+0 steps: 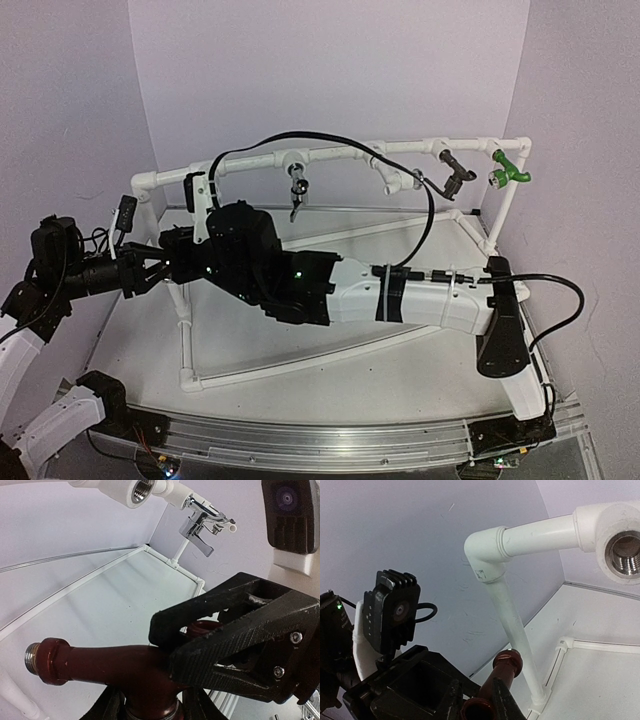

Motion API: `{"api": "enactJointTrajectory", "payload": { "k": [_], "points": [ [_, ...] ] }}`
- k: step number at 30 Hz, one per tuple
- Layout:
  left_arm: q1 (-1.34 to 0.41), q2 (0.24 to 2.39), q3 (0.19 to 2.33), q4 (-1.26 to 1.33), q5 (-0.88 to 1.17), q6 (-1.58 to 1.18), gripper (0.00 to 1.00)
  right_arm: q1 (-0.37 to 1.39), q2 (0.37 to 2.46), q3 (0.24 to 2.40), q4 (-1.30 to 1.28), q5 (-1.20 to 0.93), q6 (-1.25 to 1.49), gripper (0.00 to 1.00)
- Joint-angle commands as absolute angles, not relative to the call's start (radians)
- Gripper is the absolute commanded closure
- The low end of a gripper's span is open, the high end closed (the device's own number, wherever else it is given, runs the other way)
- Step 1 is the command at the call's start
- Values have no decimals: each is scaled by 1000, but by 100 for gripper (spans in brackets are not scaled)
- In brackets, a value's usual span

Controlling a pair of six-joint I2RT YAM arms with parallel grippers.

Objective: Install the water faucets

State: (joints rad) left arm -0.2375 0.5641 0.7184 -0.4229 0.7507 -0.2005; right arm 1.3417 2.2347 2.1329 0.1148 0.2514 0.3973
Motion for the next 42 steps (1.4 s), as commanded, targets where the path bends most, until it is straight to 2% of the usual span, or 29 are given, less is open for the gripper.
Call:
{"api": "enactJointTrajectory", "payload": {
  "k": [1, 3, 4, 6, 9, 13, 17, 23, 30, 35, 38, 42],
  "points": [
    [-247, 584, 785, -416, 826, -205, 53, 1339, 2153, 2005, 234, 240, 385, 100],
    [-248, 580, 785, -416, 860, -235, 31, 1339, 2072, 1880, 332, 221, 338, 100],
    [-248, 577, 783, -417, 885, -254, 24, 1339, 2037, 1817, 371, 197, 307, 100],
    [-247, 563, 779, -417, 912, -283, 17, 1339, 1958, 1683, 436, 154, 222, 100],
    [-248, 534, 768, -404, 926, -353, 14, 1338, 1851, 1488, 455, 98, 92, 100],
    [-249, 522, 704, -236, 942, -587, 13, 1331, 1653, 1210, 510, 74, -32, 100],
    [-261, 572, 559, 164, 907, -940, 12, 1305, 1484, 1001, 552, -48, -86, 100],
    [-479, 761, 575, 273, 711, -1049, 10, 1292, 1296, 831, 628, -70, -146, 100],
    [-661, 1036, 566, 602, 674, -1230, 8, 1283, 1272, 816, 661, -85, -149, 100],
    [-742, 1105, 609, 636, 615, -1230, 7, 1283, 1301, 830, 676, -81, -145, 100],
    [-767, 1142, 625, 639, 607, -1241, 10, 1283, 1319, 834, 694, -96, -138, 100],
    [-796, 1178, 628, 656, 590, -1255, 20, 1283, 1343, 843, 700, -93, -131, 100]
  ]
}}
